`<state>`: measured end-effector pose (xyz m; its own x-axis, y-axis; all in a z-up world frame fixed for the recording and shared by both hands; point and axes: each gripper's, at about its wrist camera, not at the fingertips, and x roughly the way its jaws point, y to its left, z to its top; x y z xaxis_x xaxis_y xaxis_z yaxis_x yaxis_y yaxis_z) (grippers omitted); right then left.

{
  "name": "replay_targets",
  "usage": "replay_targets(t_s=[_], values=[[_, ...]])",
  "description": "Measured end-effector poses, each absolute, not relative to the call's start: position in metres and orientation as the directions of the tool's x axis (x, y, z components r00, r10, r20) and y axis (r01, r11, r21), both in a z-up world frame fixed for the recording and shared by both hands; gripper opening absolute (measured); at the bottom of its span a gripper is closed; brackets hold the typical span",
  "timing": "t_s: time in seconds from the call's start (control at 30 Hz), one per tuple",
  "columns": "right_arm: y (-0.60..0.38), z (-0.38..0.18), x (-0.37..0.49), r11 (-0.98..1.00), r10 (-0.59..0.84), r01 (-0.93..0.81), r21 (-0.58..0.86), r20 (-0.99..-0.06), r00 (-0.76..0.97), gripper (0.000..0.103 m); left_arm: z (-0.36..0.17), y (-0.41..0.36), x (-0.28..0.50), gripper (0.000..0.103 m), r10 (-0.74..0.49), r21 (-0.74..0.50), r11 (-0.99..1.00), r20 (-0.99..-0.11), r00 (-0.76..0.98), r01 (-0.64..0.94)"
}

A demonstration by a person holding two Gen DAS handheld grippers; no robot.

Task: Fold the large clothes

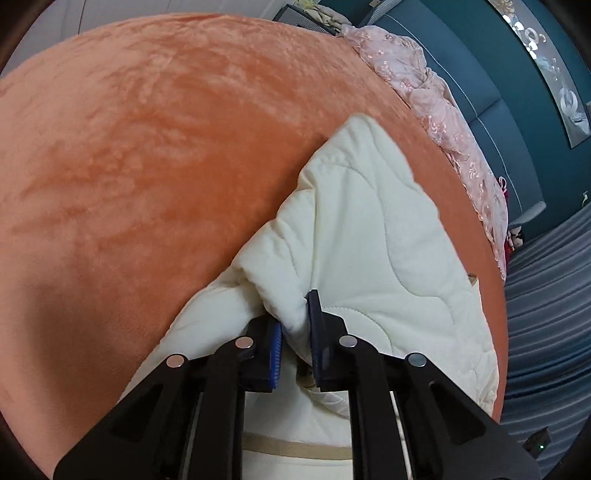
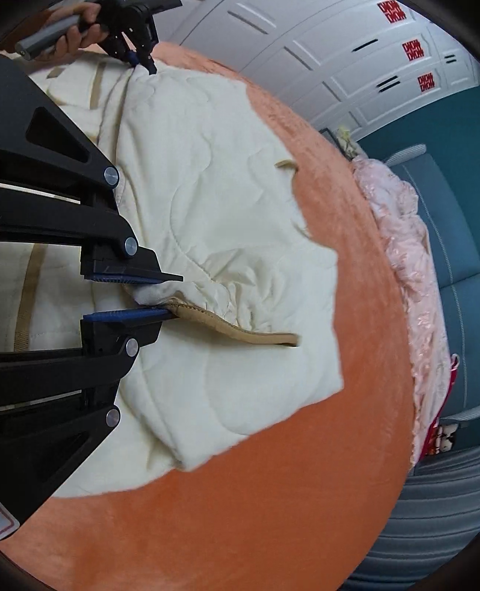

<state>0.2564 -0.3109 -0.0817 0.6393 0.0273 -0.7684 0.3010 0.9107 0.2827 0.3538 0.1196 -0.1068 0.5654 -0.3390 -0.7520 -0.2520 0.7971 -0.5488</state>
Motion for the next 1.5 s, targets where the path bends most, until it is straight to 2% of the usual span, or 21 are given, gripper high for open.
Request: replay_targets(t_s=[0.07, 0.17, 0.27, 0.4, 0.43, 0.53, 0.63, 0.7, 0.8, 0.93, 1.1, 1.27, 1.37, 1.5], values=[[-0.314, -0.093, 0.256, 0.906, 0.032, 0.307, 0.293, -0.768, 0.639, 0.01, -0.11, 0.115, 0.35, 0.014, -0.315, -0.52, 0.827, -0.742, 0.592, -0.212], [-0.309, -0.1, 0.257, 0.914, 0.007, 0.307, 0.266, -0.766, 0.643, 0.01, -0.113, 0.099, 0.343, 0.014, -0.235, -0.411, 0.901, -0.733, 0.639, -0.14], [-0.305, -0.105, 0.258, 0.921, -0.011, 0.303, 0.245, -0.761, 0.649, 0.01, -0.114, 0.089, 0.34, 0.015, -0.177, -0.338, 0.933, -0.731, 0.659, -0.125], [-0.315, -0.105, 0.251, 0.901, 0.043, 0.294, 0.318, -0.741, 0.67, 0.012, -0.109, 0.083, 0.34, 0.015, -0.149, -0.304, 0.944, -0.736, 0.66, -0.126], [-0.317, -0.102, 0.25, 0.894, 0.051, 0.3, 0.333, -0.74, 0.671, 0.014, -0.105, 0.083, 0.341, 0.015, -0.145, -0.297, 0.946, -0.742, 0.654, -0.128], [-0.321, -0.075, 0.233, 0.873, 0.012, 0.355, 0.335, -0.742, 0.671, 0.03, -0.079, 0.081, 0.33, 0.025, -0.086, -0.208, 0.971, -0.768, 0.634, -0.12], [-0.319, -0.038, 0.213, 0.88, -0.099, 0.385, 0.279, -0.685, 0.722, 0.038, -0.04, 0.083, 0.316, 0.026, -0.068, -0.155, 0.986, -0.732, 0.677, -0.068], [-0.313, -0.02, 0.218, 0.886, -0.121, 0.38, 0.264, -0.661, 0.741, 0.039, -0.016, 0.079, 0.318, 0.026, -0.086, -0.154, 0.988, -0.701, 0.708, -0.032], [-0.294, -0.01, 0.254, 0.91, -0.023, 0.291, 0.295, -0.666, 0.745, 0.039, 0.0, 0.054, 0.343, 0.026, -0.144, -0.178, 0.984, -0.706, 0.694, 0.024], [-0.245, -0.02, 0.305, 0.957, 0.029, 0.182, 0.225, -0.699, 0.714, 0.039, -0.022, 0.007, 0.382, 0.026, -0.15, -0.14, 0.988, -0.768, 0.623, 0.066], [-0.214, -0.066, 0.337, 0.979, 0.026, 0.14, 0.146, -0.777, 0.629, 0.039, -0.07, -0.015, 0.395, 0.026, -0.143, -0.135, 0.989, -0.816, 0.561, 0.056], [-0.215, -0.095, 0.32, 0.98, 0.043, 0.118, 0.158, -0.754, 0.656, 0.038, -0.094, -0.018, 0.37, 0.027, -0.133, -0.084, 0.991, -0.766, 0.629, 0.108], [-0.214, -0.101, 0.319, 0.981, 0.029, 0.123, 0.147, -0.746, 0.666, 0.038, -0.098, -0.019, 0.36, 0.036, -0.153, -0.094, 0.988, -0.722, 0.675, 0.124], [-0.211, -0.106, 0.32, 0.986, -0.003, 0.124, 0.111, -0.734, 0.679, 0.038, -0.102, -0.026, 0.357, 0.038, -0.119, -0.05, 0.992, -0.703, 0.701, 0.119]])
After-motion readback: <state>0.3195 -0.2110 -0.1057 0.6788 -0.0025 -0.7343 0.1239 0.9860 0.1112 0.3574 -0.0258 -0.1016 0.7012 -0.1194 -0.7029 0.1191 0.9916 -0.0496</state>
